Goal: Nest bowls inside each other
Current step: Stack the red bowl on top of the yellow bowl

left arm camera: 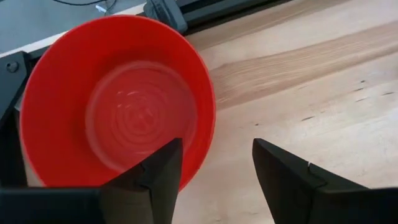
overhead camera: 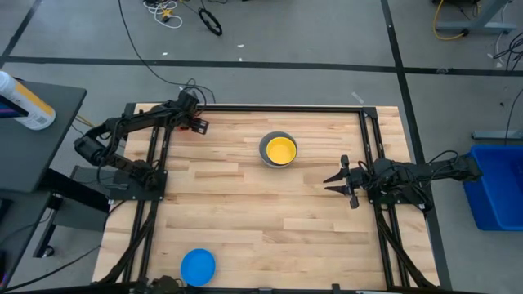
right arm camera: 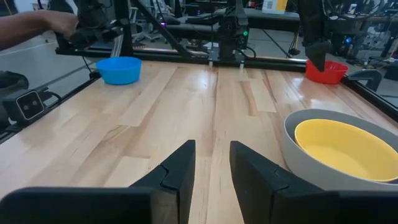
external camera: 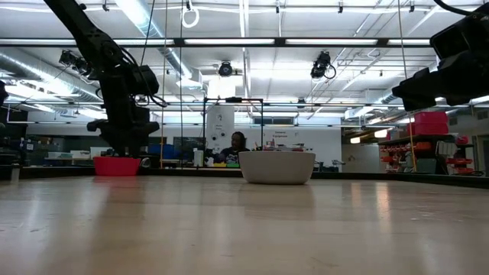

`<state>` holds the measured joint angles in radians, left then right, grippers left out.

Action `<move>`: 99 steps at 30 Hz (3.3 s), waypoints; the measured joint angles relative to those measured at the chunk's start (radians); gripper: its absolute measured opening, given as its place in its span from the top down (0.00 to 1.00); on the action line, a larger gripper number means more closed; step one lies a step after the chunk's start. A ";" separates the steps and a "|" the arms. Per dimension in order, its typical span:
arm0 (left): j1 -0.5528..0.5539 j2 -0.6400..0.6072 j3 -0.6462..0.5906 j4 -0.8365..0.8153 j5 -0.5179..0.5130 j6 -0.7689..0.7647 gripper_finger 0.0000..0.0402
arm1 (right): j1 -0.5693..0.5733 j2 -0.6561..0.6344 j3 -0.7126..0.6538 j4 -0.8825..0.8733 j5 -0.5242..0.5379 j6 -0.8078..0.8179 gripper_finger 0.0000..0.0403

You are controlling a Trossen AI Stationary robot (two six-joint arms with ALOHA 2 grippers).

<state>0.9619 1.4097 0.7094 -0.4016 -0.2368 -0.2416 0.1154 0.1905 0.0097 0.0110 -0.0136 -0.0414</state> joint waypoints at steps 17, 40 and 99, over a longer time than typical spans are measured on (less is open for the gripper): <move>0.002 0.026 0.000 0.003 0.001 -0.044 0.66 | 0.000 0.000 0.000 0.008 -0.044 0.000 0.73; -0.120 0.146 0.082 0.017 -0.053 0.103 0.98 | 0.000 0.000 0.000 0.009 -0.050 0.008 0.72; -0.726 0.377 0.346 0.632 0.372 0.288 0.98 | 0.000 0.091 0.000 0.011 -0.049 0.034 0.72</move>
<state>0.2357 1.7863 1.0549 0.2309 0.1353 0.0460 0.1155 0.2813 0.0098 0.0216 -0.0625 -0.0074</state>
